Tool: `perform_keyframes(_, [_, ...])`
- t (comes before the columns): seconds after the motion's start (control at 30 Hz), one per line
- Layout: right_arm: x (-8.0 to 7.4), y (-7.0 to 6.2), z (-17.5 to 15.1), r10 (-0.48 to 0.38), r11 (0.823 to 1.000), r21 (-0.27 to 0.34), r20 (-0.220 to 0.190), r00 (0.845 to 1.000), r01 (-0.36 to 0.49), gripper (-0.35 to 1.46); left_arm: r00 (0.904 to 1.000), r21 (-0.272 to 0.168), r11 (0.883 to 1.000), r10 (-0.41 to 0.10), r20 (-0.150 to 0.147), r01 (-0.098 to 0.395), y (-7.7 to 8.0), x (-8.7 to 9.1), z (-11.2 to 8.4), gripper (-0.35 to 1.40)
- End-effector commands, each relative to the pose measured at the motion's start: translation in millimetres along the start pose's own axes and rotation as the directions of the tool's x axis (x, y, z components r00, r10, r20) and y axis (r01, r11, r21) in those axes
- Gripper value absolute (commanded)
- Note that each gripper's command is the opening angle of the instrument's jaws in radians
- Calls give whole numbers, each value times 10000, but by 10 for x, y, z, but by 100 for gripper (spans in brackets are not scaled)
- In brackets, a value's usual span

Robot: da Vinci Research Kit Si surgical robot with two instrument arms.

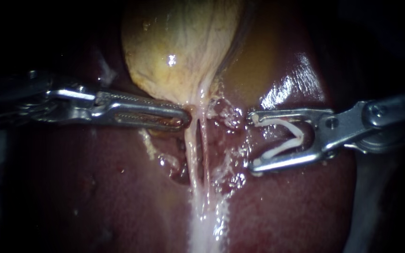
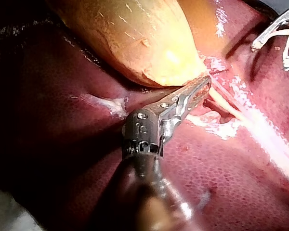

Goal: Clipping first clip left tube

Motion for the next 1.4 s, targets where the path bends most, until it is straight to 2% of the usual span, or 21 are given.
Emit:
perform_keyframes(0.03, [0, 0, 0, 0, 10000, 1, -2, 10000, 0, 49, 10000, -7, 10000, 6, -1, -6, 0, 0, -1, -35])
perform_keyframes(0.13, [-1, 1, 1, -2, 10000, -5, -1, 10000, 2, 49, 10000, -32, 10000, -57, 13, 57, 1, 0, -6, -35])
perform_keyframes(0.23, [-2, 1, 1, -8, 10000, -7, -1, 10000, 8, 50, 10000, -110, 9999, -78, 49, 79, 4, 3, -20, -35])
perform_keyframes(0.43, [-2, 1, 1, -10, 10000, -9, 0, 10000, 10, 50, 9999, -64, 9998, -161, 53, 161, 21, 12, -47, -35])
perform_keyframes(0.7, [-2, 0, 1, -12, 10000, -4, -1, 10000, 12, 50, 9994, -113, 9994, -336, -125, 334, 46, 23, -74, -35])
perform_keyframes(0.87, [-2, 0, 1, -13, 10000, -4, -1, 10000, 13, 50, 9995, -140, 9996, -256, -181, 254, 56, 27, -79, -35])
perform_keyframes(1.07, [-2, -1, 5, -19, 10000, -50, 1, 10000, 19, 50, 9994, -156, 9995, -261, -206, 257, 58, 27, -81, -35])
perform_keyframes(1.4, [-21, -7, 53, -242, 9996, 137, 0, 9997, 242, 50, 9994, -145, 9995, -267, -212, 264, 61, 27, -80, -35])
